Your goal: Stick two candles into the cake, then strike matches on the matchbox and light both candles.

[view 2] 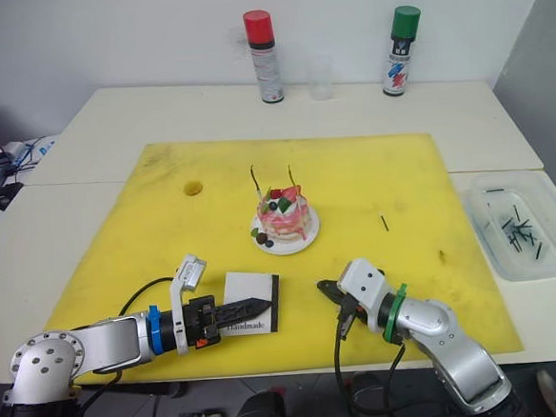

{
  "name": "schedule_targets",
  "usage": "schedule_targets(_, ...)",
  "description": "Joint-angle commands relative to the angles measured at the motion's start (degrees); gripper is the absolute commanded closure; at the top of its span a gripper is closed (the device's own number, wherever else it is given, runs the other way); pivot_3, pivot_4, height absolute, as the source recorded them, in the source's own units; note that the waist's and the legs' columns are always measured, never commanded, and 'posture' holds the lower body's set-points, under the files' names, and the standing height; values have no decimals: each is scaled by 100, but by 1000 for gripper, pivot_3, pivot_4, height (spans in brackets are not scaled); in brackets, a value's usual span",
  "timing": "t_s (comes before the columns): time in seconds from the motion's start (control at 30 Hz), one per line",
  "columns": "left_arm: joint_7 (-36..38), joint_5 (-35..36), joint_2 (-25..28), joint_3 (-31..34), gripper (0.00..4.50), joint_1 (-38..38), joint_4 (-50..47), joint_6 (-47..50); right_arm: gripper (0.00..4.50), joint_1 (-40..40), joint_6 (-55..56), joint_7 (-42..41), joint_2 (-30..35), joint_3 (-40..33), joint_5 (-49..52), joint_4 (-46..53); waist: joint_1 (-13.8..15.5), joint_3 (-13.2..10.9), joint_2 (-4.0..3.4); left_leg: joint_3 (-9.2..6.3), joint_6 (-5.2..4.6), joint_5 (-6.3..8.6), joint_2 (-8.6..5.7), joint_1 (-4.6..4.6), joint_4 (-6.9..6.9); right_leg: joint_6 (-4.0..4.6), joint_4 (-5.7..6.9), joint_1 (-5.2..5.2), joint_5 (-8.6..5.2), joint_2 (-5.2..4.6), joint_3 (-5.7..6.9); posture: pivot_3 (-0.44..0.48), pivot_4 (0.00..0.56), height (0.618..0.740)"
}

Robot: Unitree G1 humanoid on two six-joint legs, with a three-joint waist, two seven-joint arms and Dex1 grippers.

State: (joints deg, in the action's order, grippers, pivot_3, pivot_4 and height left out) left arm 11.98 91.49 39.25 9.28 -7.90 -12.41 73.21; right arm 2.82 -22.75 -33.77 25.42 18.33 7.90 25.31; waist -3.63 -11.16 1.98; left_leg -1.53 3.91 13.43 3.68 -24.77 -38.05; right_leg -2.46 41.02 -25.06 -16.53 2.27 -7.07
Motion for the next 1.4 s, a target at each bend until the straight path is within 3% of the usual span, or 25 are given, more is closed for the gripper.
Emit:
schedule_targets(0.03, 159, -16, 45, -1, 4500, -97, -13, -56, 4477, -45, -60, -83, 21, -17, 47, 46, 5, 0, 0, 0, 0, 0, 0, 0, -1, -1, 0, 0, 0, 0, 0, 0, 150, 689)
schedule_targets(0.4, 1548, -1616, -217, -467, 4500, -600, -316, -728, 4477, 799, -1342, -557, 605, -707, 1041, 1605, 49, 0, 0, -5, 2, -2, -1, -1, -2, -3, 2, 4, 2, 1, 5, 0, 150, 689)
schedule_targets(0.7, 2307, -2635, -514, -820, 4500, -835, -404, -1304, 4477, 1484, -1488, -978, 1075, -53, 868, 1534, 51, 0, 1, -5, 1, -2, -2, -1, -2, -2, 1, 6, 2, 1, 5, 0, 150, 689)
schedule_targets(1.0, 2556, -2806, -579, -760, 4500, -895, -381, -1215, 4477, 1877, -1127, -1212, 1134, 446, 433, 1062, 48, 0, 0, -6, 0, -3, -1, 0, -5, -4, 1, 9, 3, 1, 6, 0, 150, 689)
schedule_targets(1.4, 2557, -2873, -564, -596, 4500, -811, -408, -1173, 4477, 1863, -942, -1387, 1149, 351, 405, 990, 51, 0, 0, -9, 0, -3, -1, 0, -6, -4, 3, 11, 4, 0, 9, 0, 150, 689)
